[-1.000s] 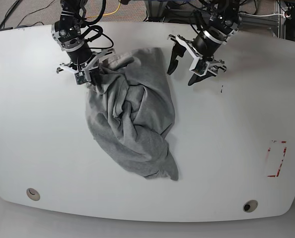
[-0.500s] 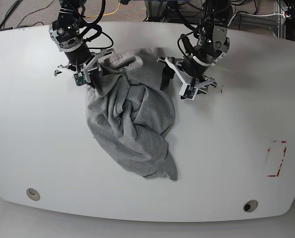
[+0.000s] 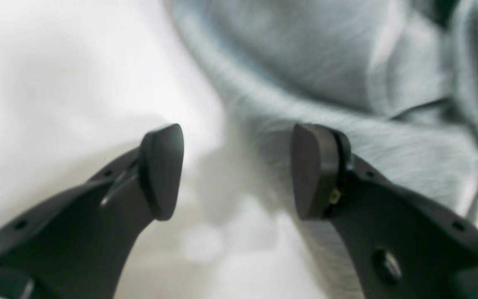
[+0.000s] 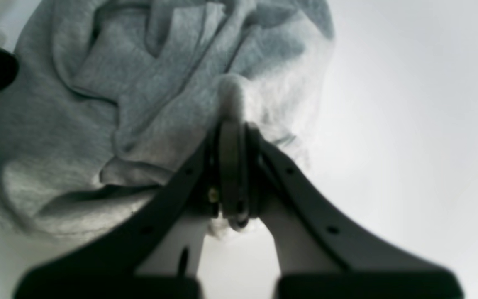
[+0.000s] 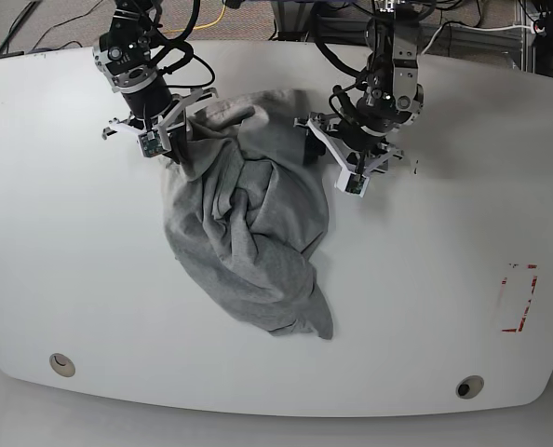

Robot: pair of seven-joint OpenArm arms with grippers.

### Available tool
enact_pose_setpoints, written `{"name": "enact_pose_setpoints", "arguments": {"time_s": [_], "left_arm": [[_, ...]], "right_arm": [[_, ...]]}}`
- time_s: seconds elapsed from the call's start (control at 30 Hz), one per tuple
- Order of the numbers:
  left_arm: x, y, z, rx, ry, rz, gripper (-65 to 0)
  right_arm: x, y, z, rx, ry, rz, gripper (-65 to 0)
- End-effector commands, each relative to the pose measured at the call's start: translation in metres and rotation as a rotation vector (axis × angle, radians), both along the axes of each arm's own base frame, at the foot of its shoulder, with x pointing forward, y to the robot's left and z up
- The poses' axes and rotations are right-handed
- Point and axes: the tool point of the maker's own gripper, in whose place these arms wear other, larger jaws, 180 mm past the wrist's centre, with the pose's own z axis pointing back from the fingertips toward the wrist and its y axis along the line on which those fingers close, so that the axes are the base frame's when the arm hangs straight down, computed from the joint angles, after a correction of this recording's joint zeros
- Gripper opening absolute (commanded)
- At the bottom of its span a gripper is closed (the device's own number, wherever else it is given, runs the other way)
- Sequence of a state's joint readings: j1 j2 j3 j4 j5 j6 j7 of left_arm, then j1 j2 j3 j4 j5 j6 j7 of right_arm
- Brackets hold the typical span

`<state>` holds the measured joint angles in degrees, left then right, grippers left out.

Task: Layout the t-shirt on the table in an organized manner, then fold the t-shirt properly
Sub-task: 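Pull the held shirt apart with both grippers, spreading it out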

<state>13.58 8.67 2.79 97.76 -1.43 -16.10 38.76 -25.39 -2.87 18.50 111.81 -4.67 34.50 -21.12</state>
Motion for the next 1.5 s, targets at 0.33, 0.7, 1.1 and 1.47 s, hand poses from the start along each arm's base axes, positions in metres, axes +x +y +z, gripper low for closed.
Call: {"name": "enact_pose_setpoints", "arguments": {"time_s": [0.33, 0.7, 1.1, 1.47], "left_arm": [[0.019, -0.004, -0.009, -0.148, 0.038, 0.058, -26.2], [0.033, -0.030, -0.019, -0.255, 0.094, 0.031, -31.1], [0.043, -0.041, -0.018, -0.249, 0.090, -0.004, -64.6], [0.026, 0.021, 0.002, -0.112, -0.008, -0.004, -65.0]], "right_arm": [[0.006, -0.001, 0.018, 0.002, -0.067, -0.001, -65.0], [0.003, 0.000, 0.024, -0.006, -0.076, 0.005, -65.0], [0.005, -0.002, 0.025, -0.008, -0.081, -0.004, -65.0], [0.029, -0.056, 0.048, -0.060, -0.166, -0.153, -65.0]]}}
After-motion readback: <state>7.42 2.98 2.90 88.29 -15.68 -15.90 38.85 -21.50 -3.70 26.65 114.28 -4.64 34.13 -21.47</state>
